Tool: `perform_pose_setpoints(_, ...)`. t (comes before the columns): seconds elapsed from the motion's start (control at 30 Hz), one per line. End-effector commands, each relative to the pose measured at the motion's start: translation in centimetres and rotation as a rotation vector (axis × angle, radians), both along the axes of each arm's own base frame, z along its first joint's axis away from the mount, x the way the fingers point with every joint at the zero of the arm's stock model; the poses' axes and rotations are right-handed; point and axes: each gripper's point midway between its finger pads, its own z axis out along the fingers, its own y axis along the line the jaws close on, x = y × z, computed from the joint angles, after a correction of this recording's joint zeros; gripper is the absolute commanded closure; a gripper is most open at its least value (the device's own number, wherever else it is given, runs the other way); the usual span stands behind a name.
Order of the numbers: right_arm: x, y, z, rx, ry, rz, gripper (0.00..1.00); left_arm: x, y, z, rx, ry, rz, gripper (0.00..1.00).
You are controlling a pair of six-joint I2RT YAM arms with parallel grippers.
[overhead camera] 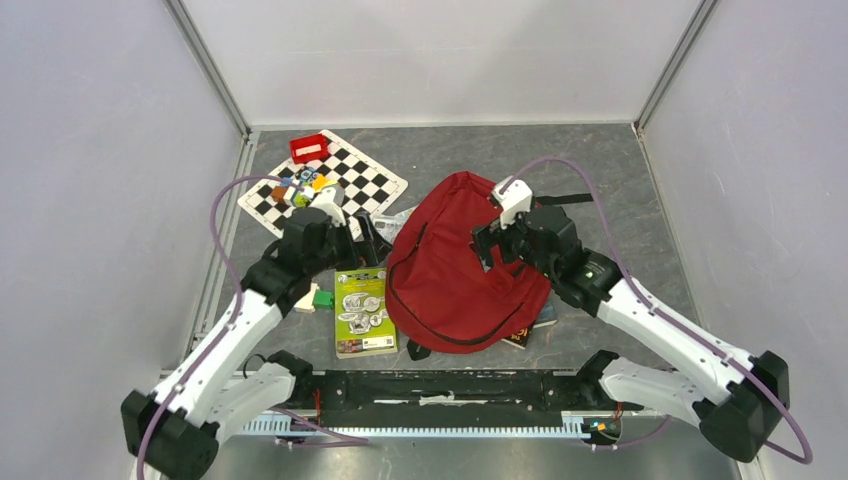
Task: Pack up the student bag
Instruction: Place the student bag at the center of the board.
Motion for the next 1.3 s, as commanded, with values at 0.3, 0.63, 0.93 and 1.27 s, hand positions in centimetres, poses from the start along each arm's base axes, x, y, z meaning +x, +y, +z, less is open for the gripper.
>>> perform_pose_setpoints(0.3, -1.7, -12.9, -3.7, -0.088, 0.022, -0.619, 0.02, 2.8, -0.6, -4.6, 0.068, 0.116, 0.038, 0.0)
perform_pose_setpoints(0.63, -2.6, -12.6, -9.5, 0.025, 0.139, -0.673, 0.02, -0.7, -1.6, -4.2, -0.104, 0.113, 0.003, 0.0)
perform_pose_setpoints(0.93, -3.2, -12.3, -12.9, 0.061, 0.204, -0.691, 0.18, -0.3, -3.0, -5.8, -0.041, 0.187, -0.112, 0.06)
perform_pose_setpoints(1.27, -2.5, -11.5, -11.2, 0.126, 0.121, -0.63, 0.67, -2.2, -5.5, -6.1, -0.136, 0.192, -0.267, 0.85)
